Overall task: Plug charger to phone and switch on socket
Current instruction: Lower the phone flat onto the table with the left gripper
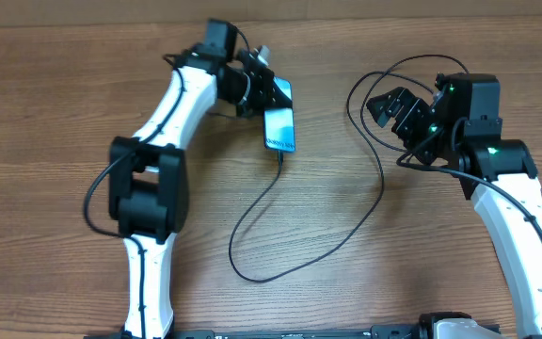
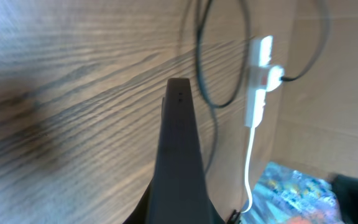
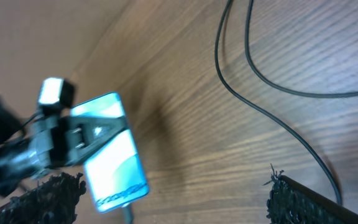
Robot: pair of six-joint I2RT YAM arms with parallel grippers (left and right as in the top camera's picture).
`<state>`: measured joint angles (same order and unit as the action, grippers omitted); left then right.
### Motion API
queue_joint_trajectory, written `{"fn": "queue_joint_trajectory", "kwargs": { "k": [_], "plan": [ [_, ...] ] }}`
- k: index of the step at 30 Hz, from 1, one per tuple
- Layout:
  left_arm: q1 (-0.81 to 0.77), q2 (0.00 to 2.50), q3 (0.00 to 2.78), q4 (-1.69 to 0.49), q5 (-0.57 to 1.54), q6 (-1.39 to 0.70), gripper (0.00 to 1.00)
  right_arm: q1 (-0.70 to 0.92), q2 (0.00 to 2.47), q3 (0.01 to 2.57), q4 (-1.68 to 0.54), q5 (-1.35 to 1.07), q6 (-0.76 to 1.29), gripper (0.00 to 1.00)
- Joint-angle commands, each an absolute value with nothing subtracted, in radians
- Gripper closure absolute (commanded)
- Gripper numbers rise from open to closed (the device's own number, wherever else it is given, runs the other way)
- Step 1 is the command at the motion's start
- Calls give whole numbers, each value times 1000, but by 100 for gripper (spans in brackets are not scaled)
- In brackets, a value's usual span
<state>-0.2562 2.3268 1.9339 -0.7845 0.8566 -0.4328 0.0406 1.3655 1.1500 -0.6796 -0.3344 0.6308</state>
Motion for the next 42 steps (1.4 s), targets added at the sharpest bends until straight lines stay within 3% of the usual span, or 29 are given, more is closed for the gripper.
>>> {"fn": "queue_joint_trajectory", "kwargs": {
  "k": [1, 9, 33, 42],
  "plan": [
    [-284, 2370, 1936, -769, 872, -409, 96, 38, 1343, 1159, -705, -315, 593, 1],
    [-314, 2490, 1936, -697, 873, -519, 96, 38, 1343, 1159, -751, -315, 573, 1],
    [-315, 2497, 1936, -630, 740, -526, 95, 38, 1344, 1159, -768, -316, 507, 0],
    [-315, 2497, 1936, -639, 740, -532, 85, 38, 1344, 1159, -768, -334, 507, 0]
  ]
}}
